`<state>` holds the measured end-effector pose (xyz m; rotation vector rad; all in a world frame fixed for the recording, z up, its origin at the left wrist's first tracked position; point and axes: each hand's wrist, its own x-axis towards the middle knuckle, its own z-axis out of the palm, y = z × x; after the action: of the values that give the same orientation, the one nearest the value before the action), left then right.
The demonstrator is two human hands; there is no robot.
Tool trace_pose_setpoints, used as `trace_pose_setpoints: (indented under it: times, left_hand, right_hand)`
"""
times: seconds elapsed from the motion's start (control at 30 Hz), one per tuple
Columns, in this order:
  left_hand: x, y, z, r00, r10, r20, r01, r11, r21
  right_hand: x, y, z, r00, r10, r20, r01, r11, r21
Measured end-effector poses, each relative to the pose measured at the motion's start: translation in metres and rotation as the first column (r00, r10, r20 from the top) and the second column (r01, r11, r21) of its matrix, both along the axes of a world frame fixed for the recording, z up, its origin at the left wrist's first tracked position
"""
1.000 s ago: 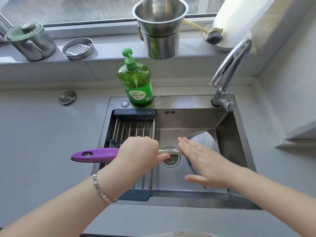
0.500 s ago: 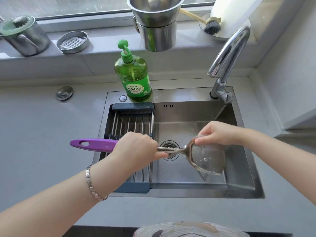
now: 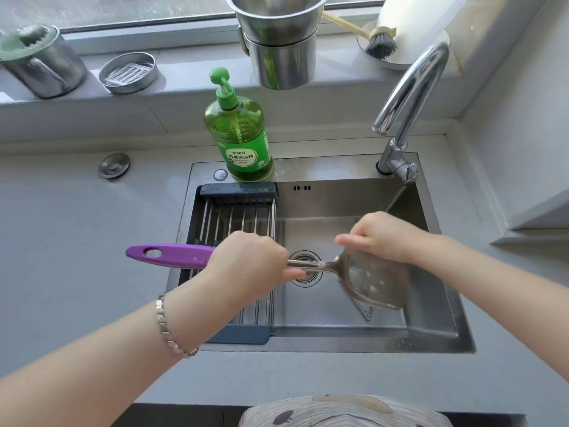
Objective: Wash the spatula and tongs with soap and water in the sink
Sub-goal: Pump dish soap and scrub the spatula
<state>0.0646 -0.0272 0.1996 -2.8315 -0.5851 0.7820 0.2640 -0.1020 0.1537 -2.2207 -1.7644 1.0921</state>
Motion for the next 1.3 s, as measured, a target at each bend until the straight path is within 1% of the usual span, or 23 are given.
trace_pose_setpoints:
  times: [0.1, 0.13, 0.17, 0.2, 0.23, 0.3, 0.33, 0.37, 0.43, 0.5, 0.57, 0.67, 0.7, 0.8, 0.83, 0.87, 0.97, 1.0, 1.03, 1.13, 1.17, 1.2, 1.3]
  left_hand:
    - [-0.008, 0.006, -0.003, 0.996, 0.091, 0.002, -0.091, 0.996, -0.002]
    - [-0.008, 0.006, -0.005, 0.992, 0.129, 0.012, -0.129, 0.992, -0.017]
    - [-0.007, 0.005, -0.007, 0.985, 0.171, 0.026, -0.17, 0.985, -0.034]
    - [-0.005, 0.005, -0.009, 0.975, 0.217, 0.042, -0.215, 0.975, -0.048]
    - [-0.003, 0.004, -0.011, 0.962, 0.265, 0.059, -0.262, 0.963, -0.059]
    - [0.0, 0.006, -0.014, 0.928, 0.361, 0.091, -0.353, 0.931, -0.091]
    - [0.002, 0.006, -0.016, 0.91, 0.402, 0.101, -0.39, 0.913, -0.118]
    - [0.005, 0.006, -0.018, 0.897, 0.43, 0.106, -0.414, 0.899, -0.146]
    - [0.009, 0.004, -0.021, 0.895, 0.433, 0.105, -0.413, 0.895, -0.172]
    - [0.01, 0.001, -0.022, 0.903, 0.416, 0.104, -0.397, 0.903, -0.166]
    - [0.007, -0.001, -0.023, 0.9, 0.422, 0.106, -0.404, 0.901, -0.156]
    - [0.006, -0.004, -0.024, 0.894, 0.43, 0.124, -0.413, 0.9, -0.143]
    - [0.007, -0.006, -0.024, 0.893, 0.429, 0.134, -0.411, 0.9, -0.145]
    - [0.011, -0.008, -0.024, 0.884, 0.438, 0.163, -0.414, 0.896, -0.163]
    - [0.01, -0.007, -0.024, 0.881, 0.446, 0.158, -0.421, 0.892, -0.166]
    - [0.008, -0.006, -0.024, 0.878, 0.455, 0.149, -0.431, 0.886, -0.169]
    - [0.003, -0.007, -0.025, 0.87, 0.479, 0.115, -0.455, 0.871, -0.184]
    - [0.003, -0.008, -0.025, 0.868, 0.484, 0.11, -0.46, 0.867, -0.19]
    - [0.004, -0.009, -0.026, 0.864, 0.491, 0.109, -0.465, 0.863, -0.197]
    - [0.003, -0.01, -0.027, 0.856, 0.506, 0.108, -0.478, 0.852, -0.213]
    - [0.001, -0.01, -0.027, 0.854, 0.51, 0.102, -0.482, 0.849, -0.215]
    - [0.0, -0.011, -0.027, 0.851, 0.516, 0.096, -0.488, 0.846, -0.216]
    - [0.0, -0.011, -0.026, 0.849, 0.52, 0.096, -0.493, 0.844, -0.213]
  right_hand:
    - [0.014, -0.008, -0.005, 0.962, -0.257, -0.091, 0.265, 0.959, 0.103]
    - [0.012, -0.01, -0.009, 0.914, -0.369, -0.168, 0.391, 0.912, 0.125]
    - [0.01, -0.011, -0.012, 0.816, -0.503, -0.284, 0.548, 0.83, 0.104]
    - [0.008, -0.011, -0.013, 0.653, -0.626, -0.426, 0.699, 0.714, 0.022]
    - [0.006, -0.011, -0.014, 0.449, -0.705, -0.549, 0.802, 0.589, -0.1]
    - [-0.003, -0.013, -0.016, 0.078, -0.737, -0.672, 0.867, 0.383, -0.32]
    - [-0.012, -0.014, -0.018, -0.07, -0.706, -0.705, 0.863, 0.311, -0.398]
    - [-0.023, -0.015, -0.023, -0.186, -0.66, -0.727, 0.847, 0.267, -0.46]
    - [-0.046, -0.019, -0.026, -0.308, -0.595, -0.742, 0.797, 0.265, -0.543]
    - [-0.05, -0.021, -0.029, -0.324, -0.588, -0.741, 0.796, 0.254, -0.549]
    - [-0.035, -0.018, -0.027, -0.339, -0.59, -0.733, 0.855, 0.133, -0.502]
    - [-0.027, -0.013, -0.02, -0.416, -0.537, -0.734, 0.883, -0.047, -0.466]
    - [-0.036, -0.011, -0.02, -0.428, -0.532, -0.731, 0.876, -0.046, -0.48]
    - [-0.071, -0.012, -0.023, -0.387, -0.534, -0.752, 0.829, 0.156, -0.537]
    - [-0.073, -0.014, -0.024, -0.374, -0.528, -0.762, 0.826, 0.184, -0.533]
    - [-0.066, -0.013, -0.023, -0.37, -0.534, -0.76, 0.839, 0.158, -0.52]
    - [-0.04, -0.011, -0.022, -0.413, -0.541, -0.733, 0.88, -0.032, -0.473]
    - [-0.04, -0.011, -0.023, -0.422, -0.536, -0.731, 0.88, -0.049, -0.472]
    - [-0.045, -0.012, -0.024, -0.413, -0.539, -0.734, 0.879, -0.026, -0.476]
    - [-0.065, -0.019, -0.03, -0.319, -0.575, -0.754, 0.847, 0.184, -0.499]
    - [-0.063, -0.022, -0.031, -0.305, -0.569, -0.764, 0.838, 0.221, -0.499]
    - [-0.057, -0.024, -0.031, -0.306, -0.557, -0.773, 0.847, 0.212, -0.488]
    - [-0.045, -0.021, -0.026, -0.344, -0.549, -0.762, 0.891, 0.065, -0.449]
